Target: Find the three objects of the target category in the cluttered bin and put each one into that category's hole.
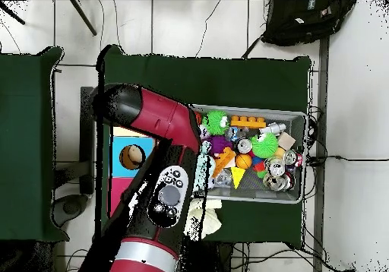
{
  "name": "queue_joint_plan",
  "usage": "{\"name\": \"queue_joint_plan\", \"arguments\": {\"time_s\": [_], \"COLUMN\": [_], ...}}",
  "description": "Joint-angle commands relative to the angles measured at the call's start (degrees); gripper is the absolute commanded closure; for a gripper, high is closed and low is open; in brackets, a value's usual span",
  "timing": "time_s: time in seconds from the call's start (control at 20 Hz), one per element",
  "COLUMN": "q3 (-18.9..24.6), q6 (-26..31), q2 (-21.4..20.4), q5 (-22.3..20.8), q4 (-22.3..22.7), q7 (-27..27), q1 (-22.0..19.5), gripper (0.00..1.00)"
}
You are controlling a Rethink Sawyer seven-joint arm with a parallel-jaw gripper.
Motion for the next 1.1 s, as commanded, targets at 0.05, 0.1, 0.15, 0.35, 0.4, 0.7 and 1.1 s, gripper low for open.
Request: {"name": "queue_joint_plan", "arguments": {"time_s": [0.05, 0.1, 0.15, 0.35, 0.4, 0.7, 1.1], "q3": [6.3, 6.3, 6.6, 6.5, 6.4, 6.7, 8.0], "q6": [7.7, 7.6, 7.2, 8.5, 8.9, 10.8, 9.6], "q2": [-0.5, -0.6, -0.9, -1.3, -1.5, -4.0, -5.6], "q5": [1.7, 1.7, 1.8, 1.4, 1.3, 1.9, 3.0], "q4": [4.8, 5.0, 5.8, 5.3, 5.1, 5.2, 6.5], "q7": [10.5, 10.5, 9.9, 9.8, 9.9, 10.2, 9.1], "q1": [-2.7, -2.7, -2.8, -2.9, -2.9, -3.1, -3.7], "gripper": [1.00, 1.00, 1.00, 1.00, 1.00, 1.00, 1.00]}}
